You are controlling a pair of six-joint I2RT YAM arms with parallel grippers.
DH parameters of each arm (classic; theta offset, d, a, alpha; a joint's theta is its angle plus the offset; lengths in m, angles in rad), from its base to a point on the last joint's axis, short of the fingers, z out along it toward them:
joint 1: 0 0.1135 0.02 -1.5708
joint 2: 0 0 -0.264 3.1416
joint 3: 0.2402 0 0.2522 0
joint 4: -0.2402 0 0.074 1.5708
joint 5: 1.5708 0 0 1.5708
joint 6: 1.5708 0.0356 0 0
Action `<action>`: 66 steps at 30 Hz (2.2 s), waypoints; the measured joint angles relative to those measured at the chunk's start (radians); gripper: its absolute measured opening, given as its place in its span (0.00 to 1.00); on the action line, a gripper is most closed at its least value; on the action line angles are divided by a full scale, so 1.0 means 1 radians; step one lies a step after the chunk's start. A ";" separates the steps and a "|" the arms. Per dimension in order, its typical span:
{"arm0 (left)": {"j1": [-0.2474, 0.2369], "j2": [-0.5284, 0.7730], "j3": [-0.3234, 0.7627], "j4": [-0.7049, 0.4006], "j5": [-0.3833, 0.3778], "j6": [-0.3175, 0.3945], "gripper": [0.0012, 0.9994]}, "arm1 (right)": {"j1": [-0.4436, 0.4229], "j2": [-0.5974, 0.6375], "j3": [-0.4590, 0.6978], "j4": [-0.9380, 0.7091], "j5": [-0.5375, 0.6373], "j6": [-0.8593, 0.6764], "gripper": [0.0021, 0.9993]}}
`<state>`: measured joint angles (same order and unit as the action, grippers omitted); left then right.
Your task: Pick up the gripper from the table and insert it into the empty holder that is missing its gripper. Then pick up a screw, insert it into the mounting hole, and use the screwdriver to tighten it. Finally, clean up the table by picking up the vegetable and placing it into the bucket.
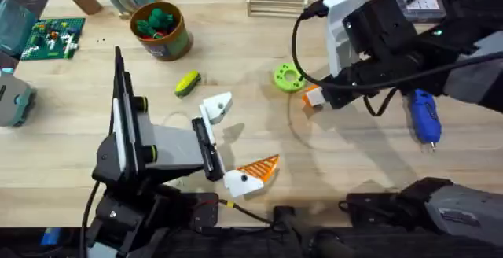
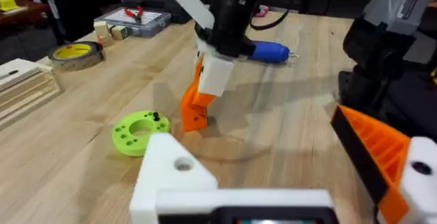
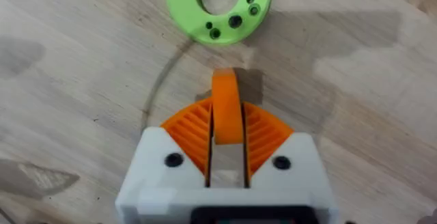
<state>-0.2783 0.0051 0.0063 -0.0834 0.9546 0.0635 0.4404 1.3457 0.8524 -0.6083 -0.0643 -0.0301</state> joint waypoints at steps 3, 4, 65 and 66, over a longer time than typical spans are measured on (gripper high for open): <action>0.000 0.000 0.000 0.000 0.000 0.000 0.99 | 0.000 0.000 0.000 0.002 0.000 0.000 0.16; 0.000 0.000 0.000 0.000 0.000 0.000 0.99 | 0.000 0.000 0.000 0.003 0.000 0.000 0.13; 0.000 0.000 0.000 0.000 0.002 0.000 0.99 | 0.000 -0.387 -0.062 0.122 -0.797 0.483 0.00; 0.000 0.000 0.000 0.000 0.003 0.000 0.99 | 0.000 -0.385 -0.075 0.140 -0.807 0.490 0.00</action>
<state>-0.2783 0.0051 0.0059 -0.0834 0.9581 0.0635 0.4404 0.9605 0.7776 -0.4681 -0.8718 0.4601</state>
